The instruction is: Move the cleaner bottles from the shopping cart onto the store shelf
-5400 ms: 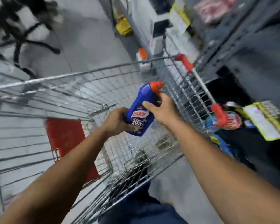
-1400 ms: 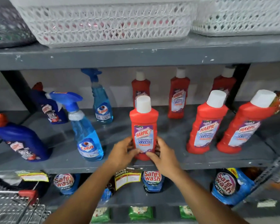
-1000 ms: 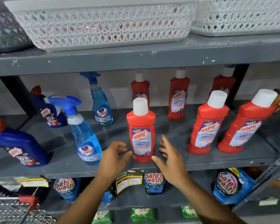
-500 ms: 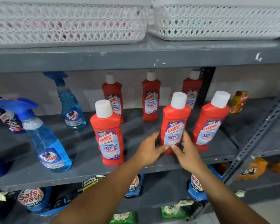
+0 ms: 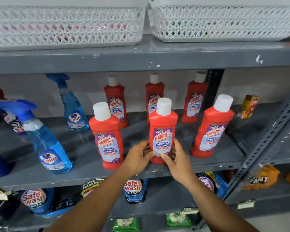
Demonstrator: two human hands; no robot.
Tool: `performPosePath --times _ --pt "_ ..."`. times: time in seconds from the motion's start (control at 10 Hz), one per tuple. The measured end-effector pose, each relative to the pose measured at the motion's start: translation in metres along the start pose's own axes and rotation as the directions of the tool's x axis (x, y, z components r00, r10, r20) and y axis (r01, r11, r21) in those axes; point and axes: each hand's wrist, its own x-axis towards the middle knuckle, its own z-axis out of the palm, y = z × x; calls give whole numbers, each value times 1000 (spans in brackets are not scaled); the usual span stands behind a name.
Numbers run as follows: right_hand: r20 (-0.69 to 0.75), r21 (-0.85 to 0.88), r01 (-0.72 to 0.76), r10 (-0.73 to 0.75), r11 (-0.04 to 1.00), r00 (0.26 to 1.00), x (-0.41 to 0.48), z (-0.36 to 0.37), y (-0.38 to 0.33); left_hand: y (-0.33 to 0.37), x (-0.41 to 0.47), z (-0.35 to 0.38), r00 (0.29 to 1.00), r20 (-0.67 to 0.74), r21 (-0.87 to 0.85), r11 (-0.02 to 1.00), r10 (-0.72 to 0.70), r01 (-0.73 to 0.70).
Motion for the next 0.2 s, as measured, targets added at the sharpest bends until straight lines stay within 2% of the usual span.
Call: performPosePath --times 0.1,0.2 --pt "30 11 20 -21 1000 999 -4 -2 -2 3 -7 3 1000 12 40 999 -20 19" --pt "-78 96 38 -30 995 997 -9 -8 2 6 -23 2 999 -29 142 989 -41 45"
